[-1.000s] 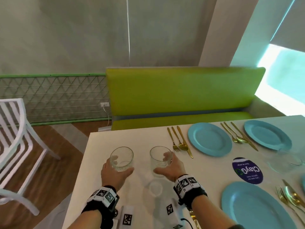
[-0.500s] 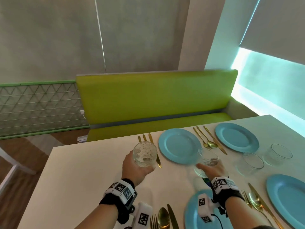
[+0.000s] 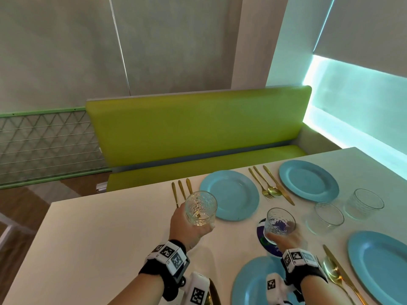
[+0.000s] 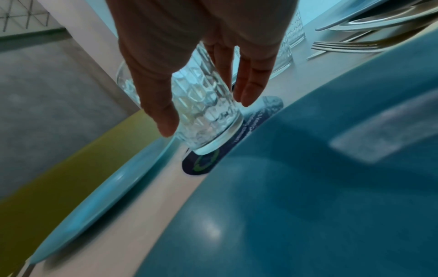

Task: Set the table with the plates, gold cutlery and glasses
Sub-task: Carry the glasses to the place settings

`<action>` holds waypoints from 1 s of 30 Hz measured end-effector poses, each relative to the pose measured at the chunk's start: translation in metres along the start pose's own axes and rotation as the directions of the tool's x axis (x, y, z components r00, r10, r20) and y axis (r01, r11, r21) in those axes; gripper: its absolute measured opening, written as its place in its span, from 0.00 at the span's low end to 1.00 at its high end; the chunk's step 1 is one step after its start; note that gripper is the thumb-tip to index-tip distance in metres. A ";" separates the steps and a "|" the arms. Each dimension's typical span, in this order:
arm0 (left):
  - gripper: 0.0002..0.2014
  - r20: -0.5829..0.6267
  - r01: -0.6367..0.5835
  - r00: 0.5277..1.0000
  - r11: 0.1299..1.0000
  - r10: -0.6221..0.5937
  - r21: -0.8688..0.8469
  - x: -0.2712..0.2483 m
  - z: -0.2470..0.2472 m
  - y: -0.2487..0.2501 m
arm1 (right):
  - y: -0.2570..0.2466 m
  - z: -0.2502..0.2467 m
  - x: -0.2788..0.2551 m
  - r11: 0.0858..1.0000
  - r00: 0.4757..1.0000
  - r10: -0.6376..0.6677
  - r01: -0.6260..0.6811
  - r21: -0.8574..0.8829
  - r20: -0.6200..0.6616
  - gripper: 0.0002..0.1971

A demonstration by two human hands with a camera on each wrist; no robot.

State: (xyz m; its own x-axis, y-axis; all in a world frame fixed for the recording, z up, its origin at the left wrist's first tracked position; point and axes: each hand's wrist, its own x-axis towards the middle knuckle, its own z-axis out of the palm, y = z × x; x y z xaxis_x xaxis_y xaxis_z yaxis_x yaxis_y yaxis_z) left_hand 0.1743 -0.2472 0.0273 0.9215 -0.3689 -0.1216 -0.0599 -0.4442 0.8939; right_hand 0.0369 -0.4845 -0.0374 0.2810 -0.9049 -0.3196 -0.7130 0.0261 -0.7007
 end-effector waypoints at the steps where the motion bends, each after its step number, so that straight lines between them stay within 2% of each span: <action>1: 0.39 0.001 0.000 1.000 1.000 0.000 -0.003 0.000 0.000 0.000 | 0.001 0.000 0.000 1.000 1.000 0.002 -0.002 0.001 0.005 0.39; 4: 0.38 0.005 -0.002 1.000 1.000 0.002 0.002 -0.001 -0.002 0.000 | -0.001 -0.003 -0.005 1.000 1.000 -0.003 0.003 -0.004 0.025 0.40; 6: 0.38 0.016 -0.005 1.000 1.000 0.005 -0.002 -0.002 -0.004 0.000 | -0.005 -0.006 -0.011 1.000 1.000 -0.008 0.008 0.006 -0.002 0.46; 8: 0.38 0.024 -0.005 1.000 1.000 0.006 -0.028 -0.003 -0.008 0.001 | -0.015 -0.010 -0.022 0.993 0.994 -0.091 0.086 -0.080 -0.066 0.54; 9: 0.37 0.030 -0.007 1.000 0.999 0.008 -0.046 -0.004 -0.010 0.002 | -0.021 -0.012 -0.029 0.978 0.978 -0.175 0.160 -0.133 -0.111 0.54; 10: 0.35 0.037 -0.012 0.999 0.998 0.014 -0.060 -0.005 -0.012 0.003 | -0.027 -0.012 -0.036 0.951 0.946 -0.282 0.254 -0.175 -0.159 0.53; 12: 0.31 0.050 -0.032 0.998 0.995 0.036 -0.090 -0.007 -0.017 0.006 | -0.043 -0.012 -0.053 0.859 0.841 -0.503 0.464 -0.216 -0.198 0.50; 13: 0.30 0.060 -0.034 0.997 0.994 0.040 -0.108 -0.007 -0.019 0.006 | -0.050 -0.011 -0.062 0.804 0.790 -0.591 0.558 -0.207 -0.163 0.49; 15: 0.30 0.083 -0.038 0.995 0.992 0.049 -0.122 -0.008 -0.021 0.008 | -0.067 -0.007 -0.082 0.740 0.742 -0.669 0.670 -0.065 0.031 0.46; 17: 0.35 0.100 -0.045 0.993 0.993 0.055 -0.108 -0.010 -0.022 0.008 | -0.084 -0.001 -0.098 0.742 0.703 -0.662 0.662 0.101 0.259 0.48; 19: 0.40 0.121 -0.041 0.991 0.996 0.050 -0.081 -0.012 -0.022 0.009 | -0.099 0.009 -0.109 0.794 0.675 -0.599 0.570 0.210 0.430 0.46; 22: 0.32 0.162 -0.066 0.984 0.996 0.076 -0.064 -0.017 -0.025 0.009 | -0.112 0.024 -0.119 0.856 0.623 -0.517 0.393 0.337 0.587 0.41; 25: 0.32 0.184 -0.101 0.976 0.992 0.113 -0.070 -0.019 -0.030 0.010 | -0.112 0.035 -0.122 0.869 0.570 -0.495 0.338 0.362 0.655 0.38; 27: 0.37 0.190 -0.109 0.975 0.993 0.116 -0.049 -0.021 -0.032 0.008 | -0.107 0.042 -0.119 0.875 0.581 -0.484 0.327 0.357 0.654 0.38; 30: 0.45 0.216 -0.095 0.972 0.996 0.094 -0.007 -0.021 -0.032 0.001 | -0.099 0.051 -0.118 0.878 0.629 -0.477 0.323 0.352 0.614 0.37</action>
State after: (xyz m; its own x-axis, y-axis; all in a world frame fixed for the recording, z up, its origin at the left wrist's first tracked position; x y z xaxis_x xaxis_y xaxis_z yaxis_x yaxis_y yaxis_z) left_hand 0.1671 -0.2136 0.0449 0.8070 -0.5766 -0.1276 -0.1441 -0.4018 0.9043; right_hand 0.1071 -0.3589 0.0374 0.9113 -0.3210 -0.2581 -0.3094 -0.1201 -0.9433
